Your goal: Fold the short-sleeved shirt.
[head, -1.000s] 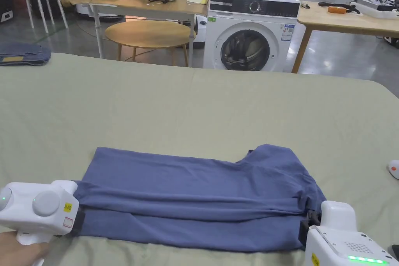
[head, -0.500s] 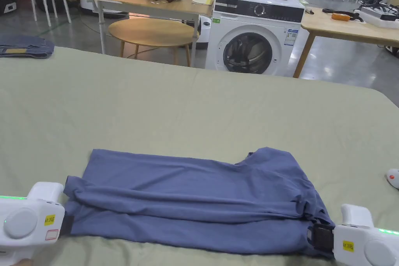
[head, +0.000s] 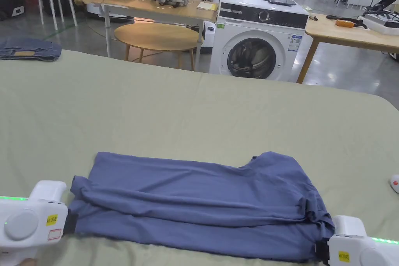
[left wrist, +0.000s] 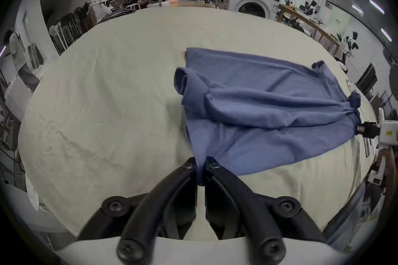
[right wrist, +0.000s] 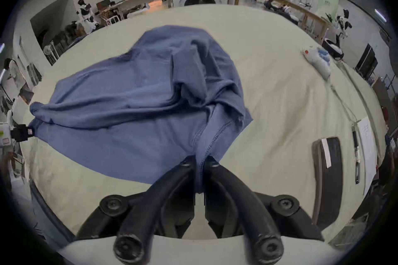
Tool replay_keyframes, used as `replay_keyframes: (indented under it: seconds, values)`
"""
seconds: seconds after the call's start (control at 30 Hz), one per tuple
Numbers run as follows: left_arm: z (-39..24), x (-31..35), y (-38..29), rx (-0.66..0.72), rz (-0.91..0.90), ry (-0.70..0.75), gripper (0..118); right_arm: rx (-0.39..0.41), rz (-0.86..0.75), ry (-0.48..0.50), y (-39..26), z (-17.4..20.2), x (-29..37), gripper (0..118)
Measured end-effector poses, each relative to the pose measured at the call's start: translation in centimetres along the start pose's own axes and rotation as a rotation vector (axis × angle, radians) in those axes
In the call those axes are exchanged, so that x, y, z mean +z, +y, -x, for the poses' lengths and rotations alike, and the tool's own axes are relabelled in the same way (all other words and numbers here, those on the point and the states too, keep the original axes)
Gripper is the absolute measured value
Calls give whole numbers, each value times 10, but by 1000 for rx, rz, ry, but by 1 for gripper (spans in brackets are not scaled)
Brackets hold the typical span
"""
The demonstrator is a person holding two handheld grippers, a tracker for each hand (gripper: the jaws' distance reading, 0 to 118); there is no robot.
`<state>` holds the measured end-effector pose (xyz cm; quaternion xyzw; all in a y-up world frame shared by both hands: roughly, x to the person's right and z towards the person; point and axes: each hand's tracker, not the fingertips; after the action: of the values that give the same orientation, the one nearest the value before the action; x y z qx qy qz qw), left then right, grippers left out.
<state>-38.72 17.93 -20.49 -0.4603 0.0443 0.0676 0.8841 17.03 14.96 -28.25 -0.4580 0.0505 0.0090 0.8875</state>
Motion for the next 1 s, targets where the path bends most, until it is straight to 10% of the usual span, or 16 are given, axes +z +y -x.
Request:
replay_keyframes:
  seconds: [0.57, 1.0]
  values:
    - [30, 53, -62, 23, 12, -12, 0, 31, 44, 14, -57, -5, 93, 5]
    - [24, 18, -111, 32, 106, 46, 0, 33, 110, -86, -110, -7, 34, 5]
